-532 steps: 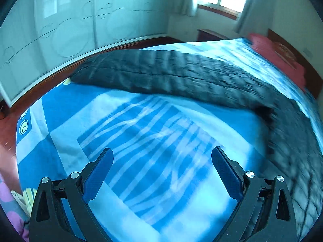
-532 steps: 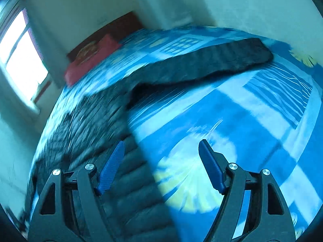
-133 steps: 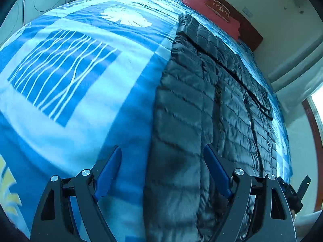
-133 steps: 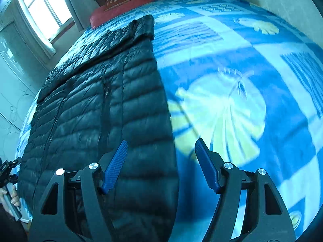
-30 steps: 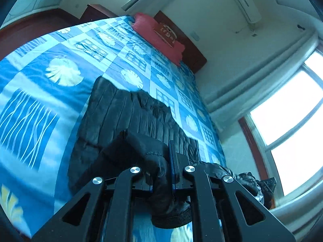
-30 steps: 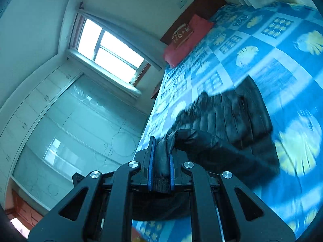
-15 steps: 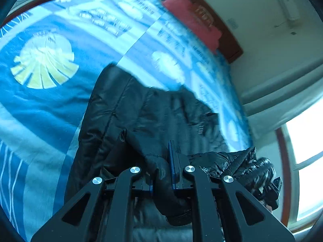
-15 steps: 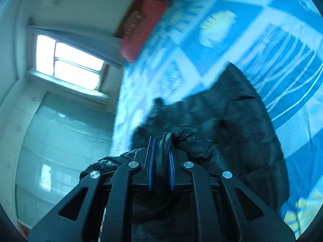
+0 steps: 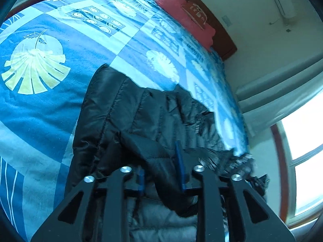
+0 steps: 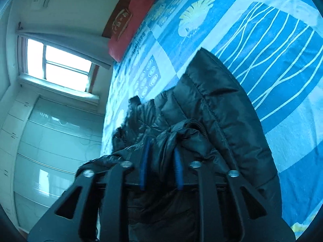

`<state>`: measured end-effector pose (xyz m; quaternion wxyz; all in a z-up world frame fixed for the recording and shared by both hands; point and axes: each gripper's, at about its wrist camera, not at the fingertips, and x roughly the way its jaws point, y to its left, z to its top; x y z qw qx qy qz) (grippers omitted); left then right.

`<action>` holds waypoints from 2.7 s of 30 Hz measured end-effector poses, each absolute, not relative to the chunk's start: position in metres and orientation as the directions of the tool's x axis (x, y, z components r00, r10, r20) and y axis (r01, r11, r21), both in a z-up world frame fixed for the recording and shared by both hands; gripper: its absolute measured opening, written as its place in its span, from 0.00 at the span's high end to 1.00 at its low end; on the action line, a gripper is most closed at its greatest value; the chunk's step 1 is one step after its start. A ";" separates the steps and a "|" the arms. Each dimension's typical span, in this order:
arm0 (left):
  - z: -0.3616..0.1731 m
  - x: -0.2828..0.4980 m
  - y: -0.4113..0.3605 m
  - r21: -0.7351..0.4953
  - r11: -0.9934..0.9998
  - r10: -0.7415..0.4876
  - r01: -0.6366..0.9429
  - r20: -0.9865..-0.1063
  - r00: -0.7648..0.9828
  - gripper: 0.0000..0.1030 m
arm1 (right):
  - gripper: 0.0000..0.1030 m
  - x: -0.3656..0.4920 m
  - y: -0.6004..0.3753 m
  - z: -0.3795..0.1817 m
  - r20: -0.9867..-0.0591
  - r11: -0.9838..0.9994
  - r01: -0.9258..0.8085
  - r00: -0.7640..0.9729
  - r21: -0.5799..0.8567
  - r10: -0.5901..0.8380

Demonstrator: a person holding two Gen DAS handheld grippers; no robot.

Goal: Fold large clothes

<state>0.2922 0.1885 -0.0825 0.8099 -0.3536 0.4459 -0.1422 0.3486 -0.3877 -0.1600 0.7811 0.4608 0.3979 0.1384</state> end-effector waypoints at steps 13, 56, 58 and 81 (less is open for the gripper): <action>-0.060 0.279 0.203 -0.694 0.716 -0.525 -0.071 -0.603 0.601 0.33 | 0.50 0.334 -0.385 -0.124 -0.584 0.725 0.044 0.627 0.687 0.515; -0.094 0.427 0.137 -0.183 0.983 -0.152 0.012 -0.776 0.612 0.85 | 0.88 0.493 -0.332 -0.161 -0.758 0.936 0.011 0.590 0.352 0.278; -0.110 0.429 0.138 -0.185 0.983 -0.149 0.002 -0.786 0.599 0.85 | 0.86 0.496 -0.334 -0.172 -0.766 0.931 0.022 0.576 0.364 0.286; -0.046 0.391 0.145 -0.313 0.949 -0.212 -0.023 -0.692 0.690 0.41 | 0.52 0.463 -0.306 -0.114 -0.691 0.921 0.017 0.666 0.389 0.280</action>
